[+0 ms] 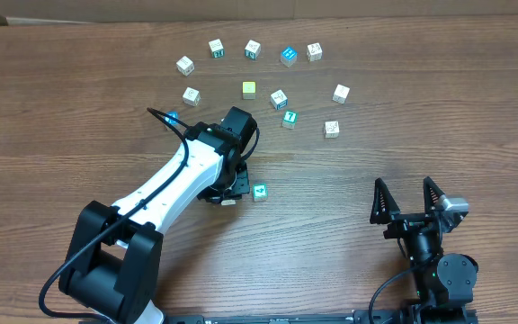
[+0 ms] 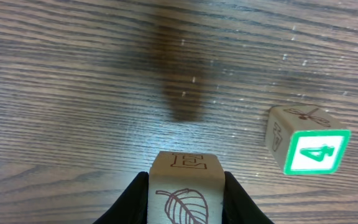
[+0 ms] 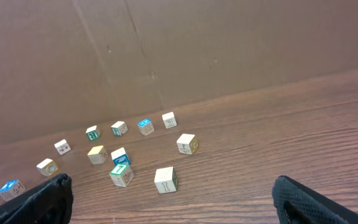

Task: Form a horizontal line
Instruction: 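Carry the leaf E block forward and lower it beside the green 4, then open the left gripper to release the leaf E block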

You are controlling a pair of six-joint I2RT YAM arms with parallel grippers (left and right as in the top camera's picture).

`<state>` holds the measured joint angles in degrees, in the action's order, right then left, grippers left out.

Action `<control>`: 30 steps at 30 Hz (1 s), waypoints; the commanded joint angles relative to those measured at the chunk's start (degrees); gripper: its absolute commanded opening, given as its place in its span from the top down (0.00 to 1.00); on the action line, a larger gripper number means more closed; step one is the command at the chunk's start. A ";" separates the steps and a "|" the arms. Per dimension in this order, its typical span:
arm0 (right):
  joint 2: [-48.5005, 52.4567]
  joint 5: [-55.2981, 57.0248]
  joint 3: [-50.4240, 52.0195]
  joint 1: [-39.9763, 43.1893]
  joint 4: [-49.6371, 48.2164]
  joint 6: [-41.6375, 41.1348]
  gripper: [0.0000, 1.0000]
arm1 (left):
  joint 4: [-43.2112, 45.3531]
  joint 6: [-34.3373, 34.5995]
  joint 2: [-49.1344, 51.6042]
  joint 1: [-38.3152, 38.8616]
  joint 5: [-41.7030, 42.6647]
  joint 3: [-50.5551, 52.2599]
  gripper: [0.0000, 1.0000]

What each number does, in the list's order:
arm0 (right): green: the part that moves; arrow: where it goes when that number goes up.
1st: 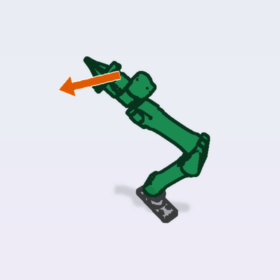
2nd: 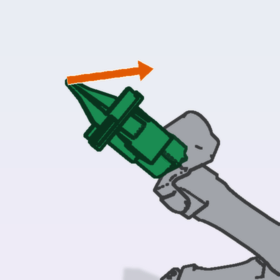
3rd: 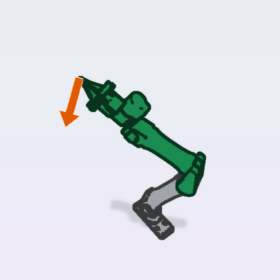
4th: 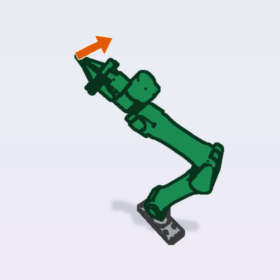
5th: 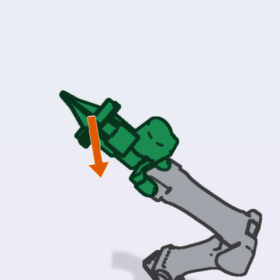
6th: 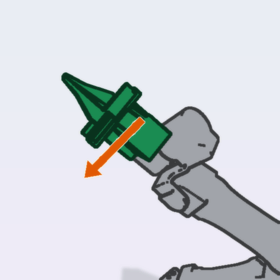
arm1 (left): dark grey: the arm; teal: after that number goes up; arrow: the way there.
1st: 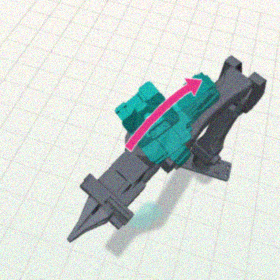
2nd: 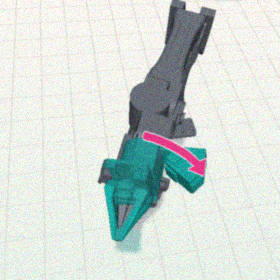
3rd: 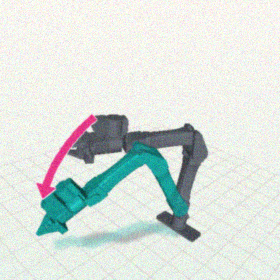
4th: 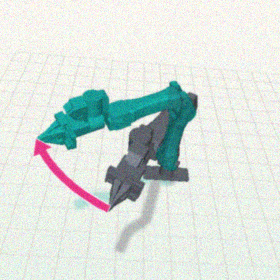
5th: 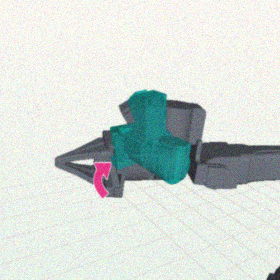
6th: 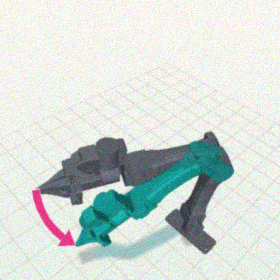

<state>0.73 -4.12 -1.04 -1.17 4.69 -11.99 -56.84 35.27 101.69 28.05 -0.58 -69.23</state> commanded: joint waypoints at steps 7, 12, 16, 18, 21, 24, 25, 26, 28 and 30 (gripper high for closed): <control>-0.57 -0.04 0.57 0.17 -0.26 0.07 0.00 | 1.29 0.76 -0.13 0.22 -0.13 0.79 0.78; -0.57 -0.07 0.57 0.17 -0.26 0.07 0.00 | 4.37 1.27 -0.13 1.36 -0.02 3.17 0.78; -0.57 -0.07 0.57 0.17 -0.26 0.07 0.00 | 6.40 1.64 -0.13 1.64 -0.07 4.66 0.77; -0.57 -0.04 0.57 0.17 -0.26 0.07 0.00 | 6.64 1.66 -0.13 1.64 -0.07 4.66 0.77; -0.57 -0.07 0.57 0.17 -0.26 0.07 0.00 | 6.78 1.66 -0.13 1.66 -0.04 4.74 0.76; -0.57 -0.07 0.57 0.17 -0.26 0.07 0.00 | 6.80 2.10 -0.13 1.79 -0.22 5.27 0.76; -0.57 -0.04 0.57 0.17 -0.24 0.07 0.00 | 6.84 2.34 -0.13 1.79 -0.55 5.51 0.76; -0.57 -0.07 0.57 0.17 -0.26 0.07 0.00 | 7.04 2.49 -0.13 1.77 -1.09 5.75 0.76; -0.57 -0.04 0.57 0.17 -0.26 0.07 0.00 | 7.69 2.49 -0.13 1.77 -1.51 6.19 0.75; -0.57 -0.04 0.57 0.17 -0.26 0.07 0.00 | 8.00 2.49 -0.11 1.79 -1.38 6.25 0.75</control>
<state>0.73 -4.10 -1.04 -1.17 4.71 -11.99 -49.30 36.47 101.69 29.56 -0.71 -63.57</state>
